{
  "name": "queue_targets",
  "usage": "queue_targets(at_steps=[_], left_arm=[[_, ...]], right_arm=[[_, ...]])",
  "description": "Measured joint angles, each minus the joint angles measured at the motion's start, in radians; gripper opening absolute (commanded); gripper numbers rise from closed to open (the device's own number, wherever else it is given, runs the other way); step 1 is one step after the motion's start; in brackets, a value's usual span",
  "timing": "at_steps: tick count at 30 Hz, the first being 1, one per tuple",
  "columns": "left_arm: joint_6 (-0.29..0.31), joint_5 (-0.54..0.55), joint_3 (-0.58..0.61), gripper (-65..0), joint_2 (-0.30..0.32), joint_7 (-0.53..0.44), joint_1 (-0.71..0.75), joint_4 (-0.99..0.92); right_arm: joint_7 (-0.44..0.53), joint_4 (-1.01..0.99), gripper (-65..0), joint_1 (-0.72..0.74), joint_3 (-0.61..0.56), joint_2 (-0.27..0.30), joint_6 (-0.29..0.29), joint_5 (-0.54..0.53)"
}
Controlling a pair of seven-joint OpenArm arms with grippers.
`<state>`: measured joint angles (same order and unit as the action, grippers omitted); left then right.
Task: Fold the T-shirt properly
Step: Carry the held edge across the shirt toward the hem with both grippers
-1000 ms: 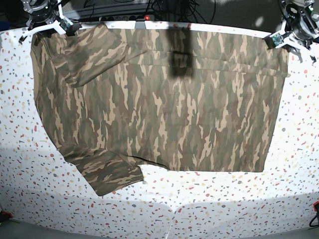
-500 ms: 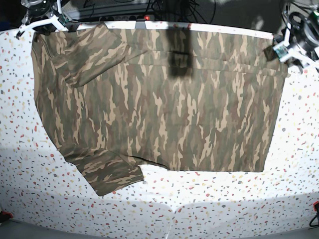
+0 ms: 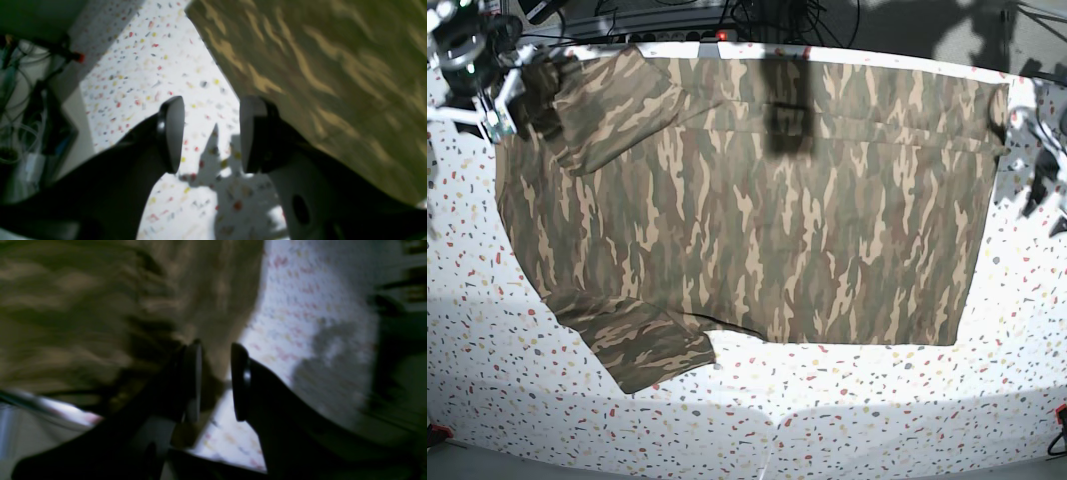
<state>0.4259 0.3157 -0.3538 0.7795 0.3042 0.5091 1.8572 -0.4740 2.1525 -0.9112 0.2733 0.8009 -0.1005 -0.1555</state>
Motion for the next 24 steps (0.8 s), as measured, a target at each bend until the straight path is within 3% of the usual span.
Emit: queue_targets(at_steps=[1,4,7,10,14,18,22,24], left_arm=[[0.005,0.024,0.0,-38.4,-0.011,-0.009,-0.032,-0.043],[0.076,0.108,0.0,-38.4,-0.034,-0.008,-0.137,-0.18],[0.148,0.231,0.002,-38.4,-0.036,-0.007,-0.232,-0.311],[0.132,0.291,0.021,-38.6,-0.034,-0.009,-0.335,-0.422],[0.132,0.295,0.144,-38.6,-0.029,-0.008,-0.441,-0.523],[0.153,0.224,0.314,-38.6,-0.053,-0.001,-0.585,-0.619],[0.05,0.222,0.399,-38.6,-0.082,-0.01,-0.734,-0.784],[0.055,0.222,0.414,-38.6,-0.112,-0.009,-0.805,-0.887]], right_arm=[[0.005,0.0,-48.8,0.024,-0.002,-0.002,-0.025,-0.04],[0.015,-0.011,-48.8,0.081,-0.002,-0.021,-0.027,-0.091],[0.028,-0.035,-48.8,0.133,-0.001,-0.086,-0.025,-0.095],[0.029,-0.073,-48.8,0.179,-0.008,-0.145,-0.049,-0.1],[0.031,-0.15,-48.8,0.243,-0.008,-0.2,-0.171,-0.087],[0.024,-0.194,-48.8,0.332,-0.01,-0.199,-0.17,-0.087],[0.011,-0.253,-48.8,0.441,-0.01,-0.2,-0.179,-0.111],[-0.008,-0.302,-48.8,0.496,-0.01,-0.202,-0.187,-0.164]])
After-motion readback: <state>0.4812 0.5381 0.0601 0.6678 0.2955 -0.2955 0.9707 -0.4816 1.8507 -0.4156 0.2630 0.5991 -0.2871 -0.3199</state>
